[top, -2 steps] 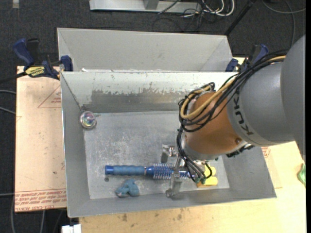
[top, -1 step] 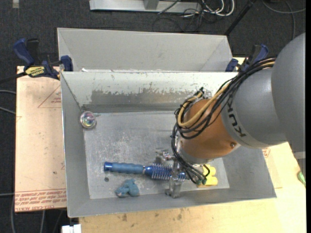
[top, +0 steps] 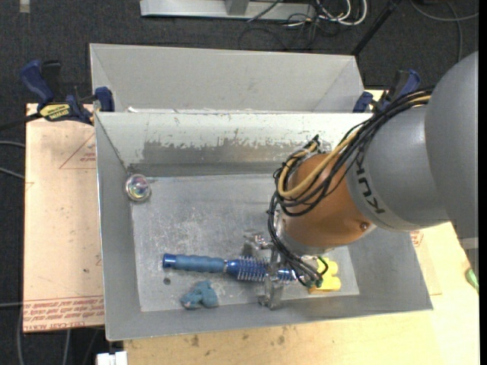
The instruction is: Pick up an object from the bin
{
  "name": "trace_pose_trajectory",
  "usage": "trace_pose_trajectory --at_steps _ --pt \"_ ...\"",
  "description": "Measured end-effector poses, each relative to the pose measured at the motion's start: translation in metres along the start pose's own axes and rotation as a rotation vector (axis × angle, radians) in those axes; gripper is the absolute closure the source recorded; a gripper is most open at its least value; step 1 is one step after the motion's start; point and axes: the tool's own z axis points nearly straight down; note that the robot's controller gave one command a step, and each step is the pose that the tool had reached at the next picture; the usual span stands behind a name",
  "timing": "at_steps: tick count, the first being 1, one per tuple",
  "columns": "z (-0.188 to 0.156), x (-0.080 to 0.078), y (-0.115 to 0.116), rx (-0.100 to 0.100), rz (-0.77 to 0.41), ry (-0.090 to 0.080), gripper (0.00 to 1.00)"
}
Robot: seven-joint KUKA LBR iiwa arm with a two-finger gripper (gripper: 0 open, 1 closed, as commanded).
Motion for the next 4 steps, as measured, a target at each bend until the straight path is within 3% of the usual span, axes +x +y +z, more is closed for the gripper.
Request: trace_pose_trajectory --at_steps 1,2,4 --pt "0.001 0.001 0.000 -0.001 0.001 0.004 1.00" --pt "-0.015 0.000 0.000 0.000 0.004 0.019 1.00" --pt "-0.066 -0.003 0.001 0.001 0.007 0.020 1.00"
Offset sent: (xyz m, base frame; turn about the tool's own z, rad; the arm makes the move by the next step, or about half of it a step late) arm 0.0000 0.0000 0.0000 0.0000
